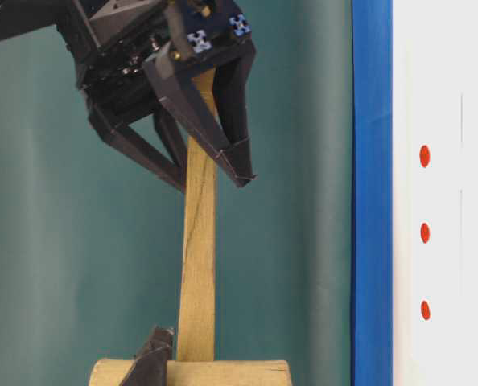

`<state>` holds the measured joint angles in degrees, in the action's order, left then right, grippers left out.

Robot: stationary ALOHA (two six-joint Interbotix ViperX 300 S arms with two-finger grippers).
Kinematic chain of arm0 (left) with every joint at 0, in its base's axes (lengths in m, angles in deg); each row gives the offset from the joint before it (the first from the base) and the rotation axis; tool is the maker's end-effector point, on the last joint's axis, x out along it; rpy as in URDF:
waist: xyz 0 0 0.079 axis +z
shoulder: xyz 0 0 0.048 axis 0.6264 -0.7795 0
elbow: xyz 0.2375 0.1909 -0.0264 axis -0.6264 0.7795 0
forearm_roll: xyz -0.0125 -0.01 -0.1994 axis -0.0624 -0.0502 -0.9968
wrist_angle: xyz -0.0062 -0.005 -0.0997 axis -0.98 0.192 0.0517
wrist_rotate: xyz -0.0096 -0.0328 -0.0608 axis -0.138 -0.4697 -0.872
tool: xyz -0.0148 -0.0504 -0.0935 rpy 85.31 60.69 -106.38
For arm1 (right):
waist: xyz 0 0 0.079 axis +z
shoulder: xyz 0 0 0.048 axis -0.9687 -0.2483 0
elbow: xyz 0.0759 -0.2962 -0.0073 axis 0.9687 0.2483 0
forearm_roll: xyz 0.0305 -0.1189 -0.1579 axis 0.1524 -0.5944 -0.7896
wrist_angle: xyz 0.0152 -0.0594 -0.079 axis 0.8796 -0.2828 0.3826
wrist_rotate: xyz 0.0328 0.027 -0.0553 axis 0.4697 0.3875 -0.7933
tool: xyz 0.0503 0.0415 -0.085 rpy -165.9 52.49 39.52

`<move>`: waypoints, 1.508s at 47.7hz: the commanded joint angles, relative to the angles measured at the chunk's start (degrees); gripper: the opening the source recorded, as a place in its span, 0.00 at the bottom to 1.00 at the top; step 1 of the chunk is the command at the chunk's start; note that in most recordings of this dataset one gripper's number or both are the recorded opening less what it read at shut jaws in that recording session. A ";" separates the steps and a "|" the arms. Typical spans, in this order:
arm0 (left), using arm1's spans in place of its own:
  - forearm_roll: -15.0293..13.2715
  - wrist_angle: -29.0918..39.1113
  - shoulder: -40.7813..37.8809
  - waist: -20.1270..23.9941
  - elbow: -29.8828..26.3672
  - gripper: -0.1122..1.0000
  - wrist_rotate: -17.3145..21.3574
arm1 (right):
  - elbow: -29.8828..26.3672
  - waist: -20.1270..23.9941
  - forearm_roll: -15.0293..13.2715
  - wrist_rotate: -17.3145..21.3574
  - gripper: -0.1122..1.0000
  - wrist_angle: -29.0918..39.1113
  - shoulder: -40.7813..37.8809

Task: Hit the mark with a hammer.

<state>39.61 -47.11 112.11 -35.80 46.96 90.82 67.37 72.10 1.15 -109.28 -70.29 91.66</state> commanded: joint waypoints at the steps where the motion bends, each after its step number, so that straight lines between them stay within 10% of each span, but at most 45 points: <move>1: 0.09 -0.44 0.97 -0.44 -1.05 0.51 1.05 | -1.58 0.09 3.60 0.09 0.98 0.53 1.32; 28: 0.09 0.09 0.88 -0.53 -1.05 0.51 1.32 | -2.11 0.09 7.56 0.09 0.93 1.76 0.88; 45: 0.09 0.00 0.88 -1.41 -1.14 0.51 1.49 | -3.16 -0.44 8.26 0.09 0.15 4.31 -0.26; 72: 0.09 -0.26 0.88 -1.49 -1.14 0.51 1.67 | -3.08 -0.44 10.46 0.18 0.14 4.31 -0.26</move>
<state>39.78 -46.67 112.11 -37.29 46.87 92.67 65.70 71.93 11.17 -109.11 -65.55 90.87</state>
